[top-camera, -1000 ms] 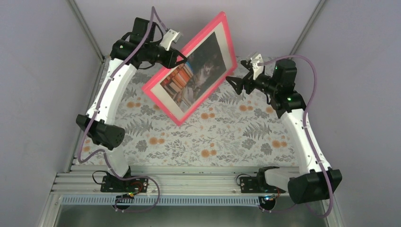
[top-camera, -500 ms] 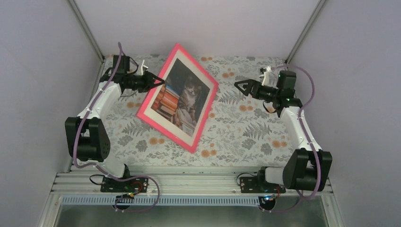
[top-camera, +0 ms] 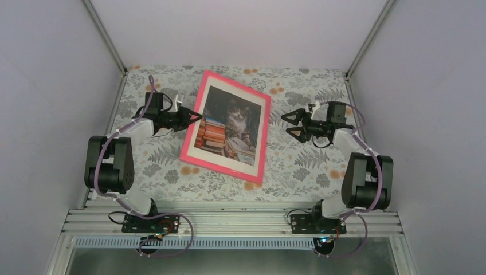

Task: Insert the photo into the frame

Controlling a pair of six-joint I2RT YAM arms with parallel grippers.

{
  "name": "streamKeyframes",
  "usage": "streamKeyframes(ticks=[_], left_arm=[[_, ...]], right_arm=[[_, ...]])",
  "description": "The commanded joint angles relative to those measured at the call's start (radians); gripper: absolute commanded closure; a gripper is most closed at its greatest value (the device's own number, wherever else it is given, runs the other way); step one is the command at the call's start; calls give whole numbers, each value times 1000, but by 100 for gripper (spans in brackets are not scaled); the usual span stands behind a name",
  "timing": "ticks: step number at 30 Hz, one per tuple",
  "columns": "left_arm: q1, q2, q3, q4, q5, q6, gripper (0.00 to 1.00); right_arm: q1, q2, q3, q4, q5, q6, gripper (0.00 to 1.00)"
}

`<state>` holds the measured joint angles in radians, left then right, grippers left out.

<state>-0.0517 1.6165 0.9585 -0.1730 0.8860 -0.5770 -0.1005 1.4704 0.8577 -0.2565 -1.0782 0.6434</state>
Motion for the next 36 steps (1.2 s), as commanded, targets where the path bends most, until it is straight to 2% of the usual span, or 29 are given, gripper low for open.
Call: streamKeyframes(ticks=[1, 7, 10, 12, 15, 20, 23, 26, 33, 36], left_arm=[[-14, 71, -80, 23, -153, 32, 98], [-74, 124, -121, 51, -187, 45, 97], [-105, 149, -119, 47, -223, 42, 92], [-120, 159, -118, 35, -241, 41, 84], [-134, 173, -112, 24, -259, 45, 62], [-150, 184, -59, -64, -313, 177, 45], [-161, 183, -28, -155, -329, 329, 44], [-164, 188, 3, -225, -335, 444, 46], [-165, 285, 88, -279, -338, 542, 66], [-170, 309, 92, -286, -334, 550, 71]], right_arm=[[-8, 68, 7, -44, -85, -32, 6], [-5, 184, 85, -216, -76, -245, 8], [6, 293, 134, -336, -54, -384, 9], [15, 352, 163, -395, -36, -446, 10], [22, 375, 213, -425, 48, -490, 19], [30, 374, 214, -409, 135, -479, 32], [38, 366, 206, -390, 144, -465, 43], [63, 377, 224, -387, 162, -471, 47], [85, 436, 230, -356, 240, -467, 59], [86, 466, 236, -352, 279, -470, 67]])
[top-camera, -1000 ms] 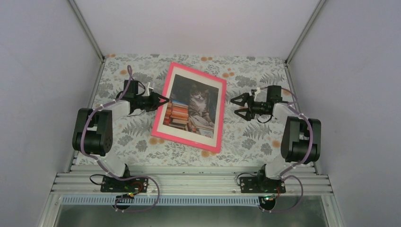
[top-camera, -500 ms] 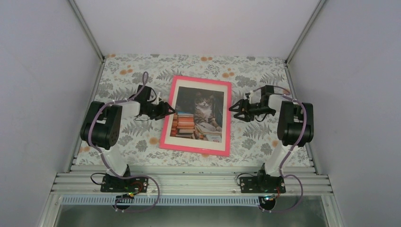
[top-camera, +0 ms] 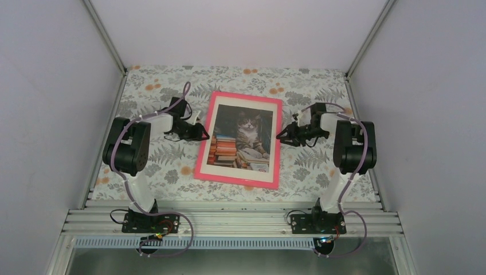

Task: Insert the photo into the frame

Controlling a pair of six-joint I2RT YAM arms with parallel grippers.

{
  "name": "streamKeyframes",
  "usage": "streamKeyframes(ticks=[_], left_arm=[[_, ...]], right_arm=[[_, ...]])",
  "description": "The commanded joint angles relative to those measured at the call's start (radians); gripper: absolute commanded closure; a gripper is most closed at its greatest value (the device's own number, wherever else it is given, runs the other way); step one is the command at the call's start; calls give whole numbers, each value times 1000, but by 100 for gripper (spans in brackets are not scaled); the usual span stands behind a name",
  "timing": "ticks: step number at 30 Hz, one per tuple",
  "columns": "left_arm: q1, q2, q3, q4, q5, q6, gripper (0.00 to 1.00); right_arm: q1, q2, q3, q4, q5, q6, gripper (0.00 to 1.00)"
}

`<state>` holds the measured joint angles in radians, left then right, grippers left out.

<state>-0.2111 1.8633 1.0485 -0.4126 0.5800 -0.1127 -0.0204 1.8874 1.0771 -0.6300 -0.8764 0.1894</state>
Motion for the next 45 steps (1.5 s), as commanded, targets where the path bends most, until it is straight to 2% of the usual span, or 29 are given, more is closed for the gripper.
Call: streamKeyframes(ticks=[1, 6, 10, 16, 21, 25, 29, 33, 38, 45], left_arm=[[-13, 63, -3, -45, -29, 88, 72], [-26, 46, -49, -29, -20, 91, 78], [-28, 25, -88, -20, -13, 86, 83], [-29, -11, -135, -6, 16, 50, 86], [-19, -7, -121, -21, 3, 47, 86], [-5, -7, -88, -44, -8, 51, 86], [47, -11, -62, -52, -22, 62, 75], [97, 18, -29, -35, -10, 81, 75], [99, 62, -6, -53, 40, 122, 75], [100, -25, -121, -99, 103, 178, 80]], right_arm=[[7, 60, 19, 23, 97, -16, 69], [5, 100, 39, 14, 170, -32, 76], [6, 131, 59, 6, 220, -45, 78], [10, 139, 97, -11, 210, -54, 80], [13, 118, 110, -30, 214, -72, 81], [15, 137, 97, -18, 245, -84, 88], [16, 183, 100, -17, 282, -108, 92], [24, 218, 124, -23, 294, -119, 93], [63, 248, 150, -36, 294, -129, 93], [96, 283, 199, -51, 305, -134, 93]])
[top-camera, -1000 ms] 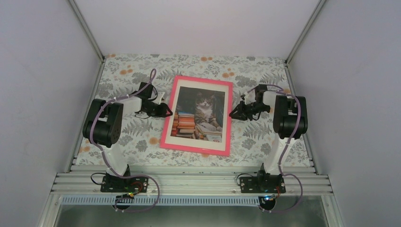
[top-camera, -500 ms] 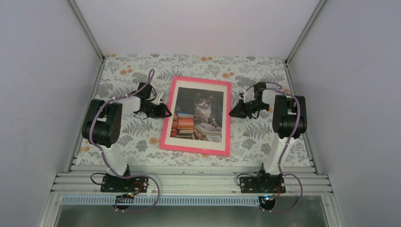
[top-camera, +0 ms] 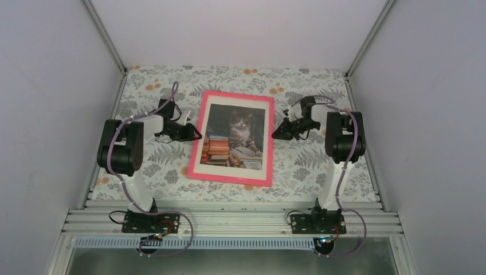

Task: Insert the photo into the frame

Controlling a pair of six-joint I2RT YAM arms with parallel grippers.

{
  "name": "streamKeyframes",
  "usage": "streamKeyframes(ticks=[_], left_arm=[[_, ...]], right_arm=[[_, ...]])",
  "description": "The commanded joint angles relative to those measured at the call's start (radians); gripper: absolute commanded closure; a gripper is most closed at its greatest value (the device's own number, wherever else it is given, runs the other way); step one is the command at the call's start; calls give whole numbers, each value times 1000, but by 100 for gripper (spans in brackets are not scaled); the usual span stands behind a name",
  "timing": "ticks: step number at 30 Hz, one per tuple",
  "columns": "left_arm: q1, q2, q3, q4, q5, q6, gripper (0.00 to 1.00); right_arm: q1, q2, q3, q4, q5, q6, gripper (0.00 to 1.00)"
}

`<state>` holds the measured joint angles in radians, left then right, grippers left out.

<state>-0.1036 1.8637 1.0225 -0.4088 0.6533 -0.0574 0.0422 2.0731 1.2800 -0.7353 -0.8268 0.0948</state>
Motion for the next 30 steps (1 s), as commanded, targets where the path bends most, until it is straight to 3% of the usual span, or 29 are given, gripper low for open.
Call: streamKeyframes(ticks=[1, 5, 8, 15, 23, 30], left_arm=[[-10, -40, -104, -113, 38, 131, 80], [-13, -66, -111, -137, 51, 137, 77], [1, -71, -101, -136, 58, 125, 63], [44, -107, -94, -116, -90, 107, 47], [31, -51, -67, -84, -45, 115, 54], [-9, -26, -81, -62, -32, 119, 70]], right_arm=[[34, 96, 0, 45, 255, -45, 93], [32, 71, -15, 22, 260, -62, 93], [29, 43, -41, 19, 275, -72, 93], [-2, 8, -64, 14, 309, -81, 92], [-5, -14, -85, 14, 321, -86, 92], [-14, -58, -127, 18, 330, -85, 87]])
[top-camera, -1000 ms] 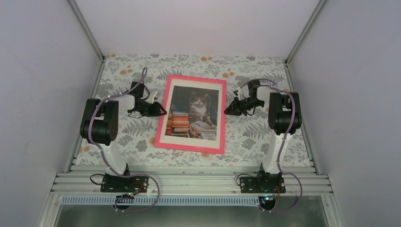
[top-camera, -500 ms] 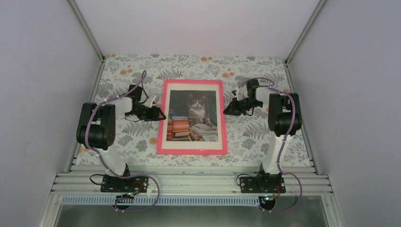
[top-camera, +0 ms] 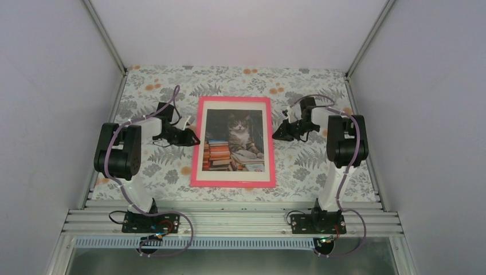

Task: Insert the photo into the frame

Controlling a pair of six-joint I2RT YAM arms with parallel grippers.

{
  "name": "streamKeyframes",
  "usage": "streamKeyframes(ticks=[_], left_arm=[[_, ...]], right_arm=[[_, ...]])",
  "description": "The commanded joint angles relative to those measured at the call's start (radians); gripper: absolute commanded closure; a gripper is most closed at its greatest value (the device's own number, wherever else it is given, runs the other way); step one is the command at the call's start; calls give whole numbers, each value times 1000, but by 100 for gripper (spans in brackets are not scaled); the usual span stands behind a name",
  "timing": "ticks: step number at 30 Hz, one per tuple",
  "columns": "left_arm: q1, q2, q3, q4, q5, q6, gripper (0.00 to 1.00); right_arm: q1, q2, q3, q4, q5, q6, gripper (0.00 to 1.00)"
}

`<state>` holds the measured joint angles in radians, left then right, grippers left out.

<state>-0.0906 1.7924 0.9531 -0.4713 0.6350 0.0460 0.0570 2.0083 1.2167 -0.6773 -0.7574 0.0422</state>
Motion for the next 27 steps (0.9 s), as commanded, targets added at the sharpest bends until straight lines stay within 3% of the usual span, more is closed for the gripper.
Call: streamKeyframes(ticks=[1, 7, 17, 21, 27], left_arm=[[-25, 51, -5, 2, -11, 14, 71], [-46, 78, 8, 2, -2, 11, 74], [-59, 61, -2, 7, -17, 5, 71], [-59, 36, -6, 7, -19, 3, 60], [-28, -49, 23, -18, -63, 10, 21]], right_arm=[[-31, 1, -72, -37, 261, -31, 86], [-39, -19, -103, -30, 274, -27, 80], [-38, -74, -112, -24, 353, -12, 67], [-38, -104, -104, -30, 335, -11, 61], [-40, -170, -80, -53, 283, -33, 36]])
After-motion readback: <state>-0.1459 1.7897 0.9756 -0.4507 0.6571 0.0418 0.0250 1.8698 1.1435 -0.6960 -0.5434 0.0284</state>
